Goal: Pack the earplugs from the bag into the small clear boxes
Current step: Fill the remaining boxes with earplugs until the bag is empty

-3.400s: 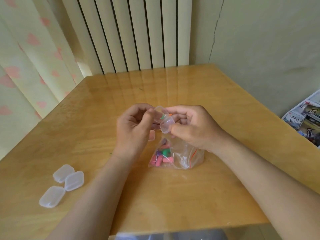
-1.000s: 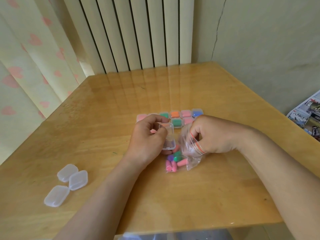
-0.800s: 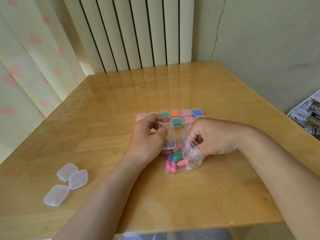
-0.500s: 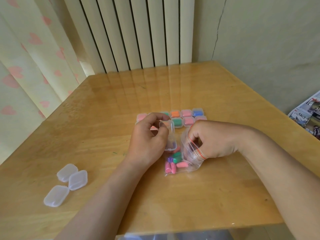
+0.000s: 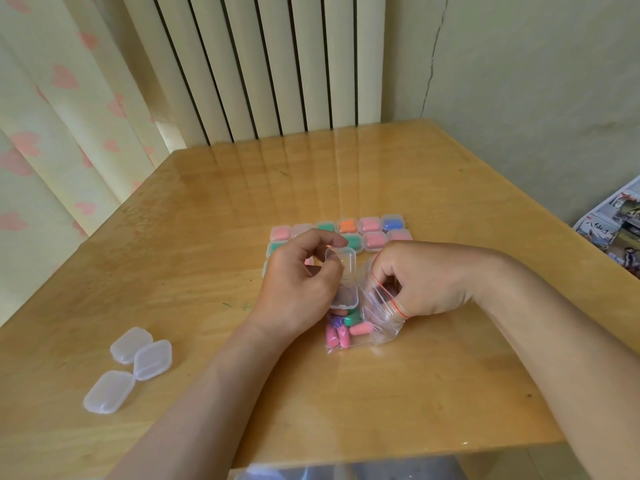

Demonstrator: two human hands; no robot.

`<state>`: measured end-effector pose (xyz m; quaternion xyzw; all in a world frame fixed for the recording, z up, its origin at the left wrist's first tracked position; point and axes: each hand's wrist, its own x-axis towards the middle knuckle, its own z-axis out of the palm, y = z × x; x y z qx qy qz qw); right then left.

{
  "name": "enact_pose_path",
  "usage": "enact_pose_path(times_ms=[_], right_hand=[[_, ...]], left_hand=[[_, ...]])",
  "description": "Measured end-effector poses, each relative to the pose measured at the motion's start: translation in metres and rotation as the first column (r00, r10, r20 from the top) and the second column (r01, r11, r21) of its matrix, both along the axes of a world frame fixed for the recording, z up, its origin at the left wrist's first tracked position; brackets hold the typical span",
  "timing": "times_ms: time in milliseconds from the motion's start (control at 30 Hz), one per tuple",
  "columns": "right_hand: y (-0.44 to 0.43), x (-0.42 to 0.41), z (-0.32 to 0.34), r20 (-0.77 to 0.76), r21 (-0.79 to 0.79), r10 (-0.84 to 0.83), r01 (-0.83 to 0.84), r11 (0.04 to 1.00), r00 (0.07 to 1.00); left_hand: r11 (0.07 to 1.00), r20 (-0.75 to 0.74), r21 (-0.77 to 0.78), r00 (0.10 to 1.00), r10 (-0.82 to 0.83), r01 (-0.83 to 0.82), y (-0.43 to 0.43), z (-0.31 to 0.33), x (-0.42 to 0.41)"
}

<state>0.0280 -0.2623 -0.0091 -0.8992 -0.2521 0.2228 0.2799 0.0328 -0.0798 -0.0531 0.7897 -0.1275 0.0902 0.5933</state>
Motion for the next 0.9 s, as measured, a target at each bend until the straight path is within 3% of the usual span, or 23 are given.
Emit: enact_pose_path(times_ms=[300,433,533,700,900], right_hand=[[0.002,0.001,-0.003,0.022,0.001,-0.015,0.015,1.000,1.000],[0.002,-0.001,-0.001,0.002,0.050,-0.045,0.045,0.998,0.999],[0.002,0.000,-0.003,0.013,0.069,-0.061,0.060,0.996,0.998],[-0.001,0.002,-0.004,0.031,0.086,-0.071,0.068,0.994,0.997],[-0.011,0.004,0.005,0.016,0.223,-0.089,0.083,0.971,0.996]], left_hand=[[1.000,0.008,0.004,1.000,-0.003,0.003,-0.001,0.001,-0.002],[0.992,0.096,-0.104,0.992,0.076,-0.066,0.000,0.006,-0.003],[0.984,0.068,-0.176,0.997,0.040,-0.028,-0.001,0.010,-0.004],[0.995,0.052,-0.095,0.998,-0.025,0.030,-0.005,0.007,-0.006],[0.997,0.030,-0.081,0.999,-0.014,0.016,-0.004,0.004,-0.004]])
